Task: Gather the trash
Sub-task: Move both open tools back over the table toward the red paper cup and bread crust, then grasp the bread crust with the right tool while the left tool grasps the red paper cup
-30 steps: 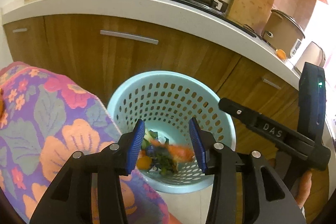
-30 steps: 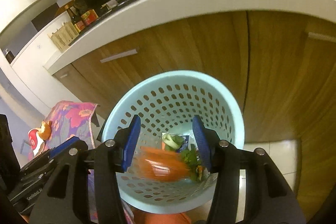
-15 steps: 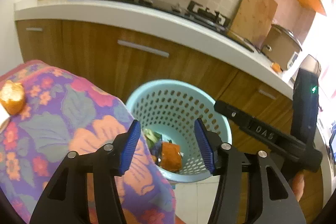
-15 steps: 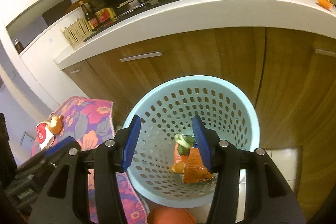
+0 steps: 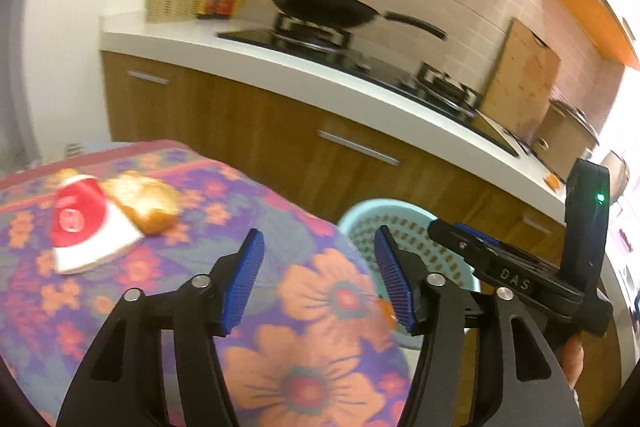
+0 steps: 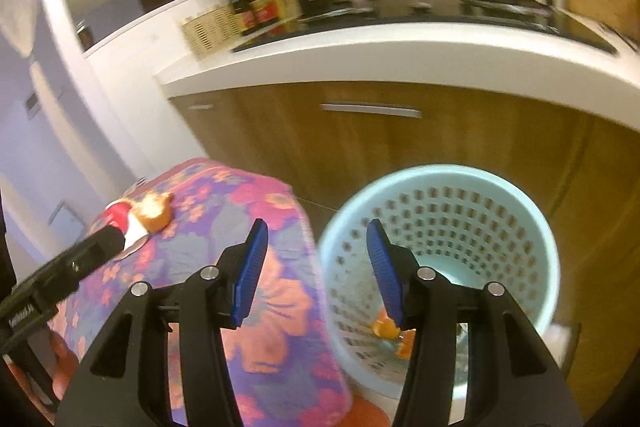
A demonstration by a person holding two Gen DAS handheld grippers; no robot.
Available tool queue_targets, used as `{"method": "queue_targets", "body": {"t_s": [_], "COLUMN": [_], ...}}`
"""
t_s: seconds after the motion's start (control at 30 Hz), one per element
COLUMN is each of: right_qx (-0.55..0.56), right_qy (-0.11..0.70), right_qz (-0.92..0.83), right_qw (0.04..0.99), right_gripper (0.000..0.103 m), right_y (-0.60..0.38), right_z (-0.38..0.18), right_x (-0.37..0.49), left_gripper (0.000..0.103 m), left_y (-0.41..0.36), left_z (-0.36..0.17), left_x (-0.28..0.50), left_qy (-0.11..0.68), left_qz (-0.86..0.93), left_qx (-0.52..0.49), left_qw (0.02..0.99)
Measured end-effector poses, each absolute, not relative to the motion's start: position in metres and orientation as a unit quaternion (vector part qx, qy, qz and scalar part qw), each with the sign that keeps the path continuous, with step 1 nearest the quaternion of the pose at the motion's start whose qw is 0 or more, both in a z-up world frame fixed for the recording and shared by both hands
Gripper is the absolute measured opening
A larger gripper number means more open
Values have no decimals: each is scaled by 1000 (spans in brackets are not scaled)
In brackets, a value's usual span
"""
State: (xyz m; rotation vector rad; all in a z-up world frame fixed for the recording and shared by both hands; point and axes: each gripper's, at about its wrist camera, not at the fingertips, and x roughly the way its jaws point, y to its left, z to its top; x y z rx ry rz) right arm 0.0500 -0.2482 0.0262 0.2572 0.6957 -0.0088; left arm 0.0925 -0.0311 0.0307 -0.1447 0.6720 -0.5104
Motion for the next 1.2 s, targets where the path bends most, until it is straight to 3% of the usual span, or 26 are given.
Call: {"method": "queue_targets", "body": {"t_s": [0.47,0.8,1.2], "right_qx": [48,90,125], "right_qy": [368,436,459], "right_qz": [77,144,174], "right_qw": [925,884,862], "right_gripper": [48,48,48], "right_y": [-142,-98,-76], "right_z": [36,-4,-36], "right_x": [118,189,220], "left_gripper": [65,64,64], "left_y": [110,134,130], "left_z": [19,-21,-44], "left_x": [128,188,195], "left_qy": [327,398,413], "left_qz": [-114,-83,-128], "left_qx": [-146,-153,-167], "left_qw": [927,901,886]}}
